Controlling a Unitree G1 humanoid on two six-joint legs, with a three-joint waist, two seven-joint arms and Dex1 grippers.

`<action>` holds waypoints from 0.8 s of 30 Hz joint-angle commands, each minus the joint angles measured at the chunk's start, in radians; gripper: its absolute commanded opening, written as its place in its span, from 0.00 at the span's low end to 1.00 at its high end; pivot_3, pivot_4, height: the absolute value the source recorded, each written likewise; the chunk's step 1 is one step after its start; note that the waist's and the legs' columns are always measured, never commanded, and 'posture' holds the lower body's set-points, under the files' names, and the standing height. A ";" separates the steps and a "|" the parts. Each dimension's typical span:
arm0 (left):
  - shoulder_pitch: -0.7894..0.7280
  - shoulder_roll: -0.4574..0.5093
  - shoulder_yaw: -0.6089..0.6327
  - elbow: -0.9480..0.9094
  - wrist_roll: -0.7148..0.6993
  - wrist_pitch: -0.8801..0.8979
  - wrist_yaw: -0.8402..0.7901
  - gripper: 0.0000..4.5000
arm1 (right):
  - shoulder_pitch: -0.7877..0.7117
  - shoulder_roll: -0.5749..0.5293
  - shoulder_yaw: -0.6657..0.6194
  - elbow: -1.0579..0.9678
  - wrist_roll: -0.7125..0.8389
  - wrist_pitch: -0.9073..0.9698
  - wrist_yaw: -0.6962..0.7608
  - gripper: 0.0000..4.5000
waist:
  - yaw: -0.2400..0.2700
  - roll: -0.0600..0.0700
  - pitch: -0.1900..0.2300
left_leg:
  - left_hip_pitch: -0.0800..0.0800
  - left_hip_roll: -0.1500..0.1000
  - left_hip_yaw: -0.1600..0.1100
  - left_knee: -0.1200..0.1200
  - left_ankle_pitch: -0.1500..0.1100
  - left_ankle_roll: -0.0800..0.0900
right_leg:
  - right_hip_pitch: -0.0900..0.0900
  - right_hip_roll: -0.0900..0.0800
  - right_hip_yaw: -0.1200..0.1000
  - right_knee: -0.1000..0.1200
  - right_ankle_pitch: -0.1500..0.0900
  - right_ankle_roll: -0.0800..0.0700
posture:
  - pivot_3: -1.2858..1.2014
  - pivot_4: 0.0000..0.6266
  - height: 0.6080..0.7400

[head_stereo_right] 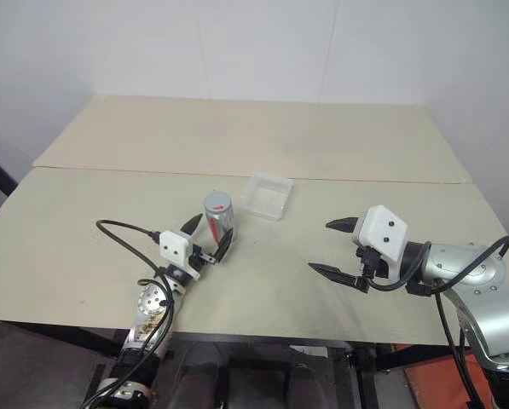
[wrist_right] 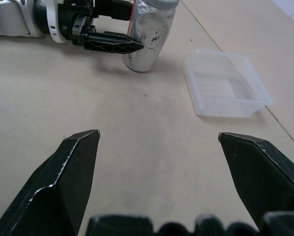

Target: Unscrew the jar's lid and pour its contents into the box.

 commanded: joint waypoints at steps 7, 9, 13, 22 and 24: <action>-0.024 -0.013 -0.017 -0.139 -0.074 0.081 -0.031 0.99 | 0.003 -0.009 -0.038 -0.047 0.011 0.015 -0.024 1.00 | 0.009 0.001 -0.001 | -0.003 -0.002 -0.004 0.001 0.002 -0.001 | -0.002 0.000 0.000 0.000 0.002 0.002 | 0.52 0.24 1.00; 0.001 -0.001 -0.024 -0.215 -0.085 0.138 -0.035 0.99 | 0.009 -0.009 -0.035 -0.048 0.005 0.014 -0.027 1.00 | 0.004 0.001 -0.001 | -0.006 -0.002 -0.005 0.001 0.002 0.000 | -0.002 0.001 0.000 -0.004 0.005 0.007 | 0.52 0.24 1.00; 0.046 0.024 -0.028 -0.337 -0.094 0.238 -0.026 0.99 | 0.013 -0.002 -0.027 -0.047 -0.003 0.010 -0.037 1.00 | -0.013 0.001 -0.001 | -0.009 -0.003 -0.006 -0.001 0.002 0.000 | -0.002 0.001 0.000 -0.012 0.010 0.002 | 0.52 0.24 1.00; 0.002 0.023 -0.035 -0.288 -0.052 0.288 0.013 0.99 | -0.014 0.014 -0.004 -0.024 -0.010 -0.002 -0.042 1.00 | -0.016 0.001 -0.001 | -0.010 -0.004 -0.007 -0.001 0.001 0.001 | -0.002 0.001 -0.001 -0.013 0.010 0.004 | 0.52 0.24 1.00; -0.014 0.019 -0.038 -0.262 -0.039 0.302 0.032 0.99 | -0.012 0.016 -0.005 -0.023 -0.014 -0.003 -0.042 1.00 | -0.016 0.001 0.000 | -0.010 -0.004 -0.007 -0.001 0.001 0.001 | -0.002 0.001 -0.001 -0.013 0.010 0.004 | 0.52 0.24 1.00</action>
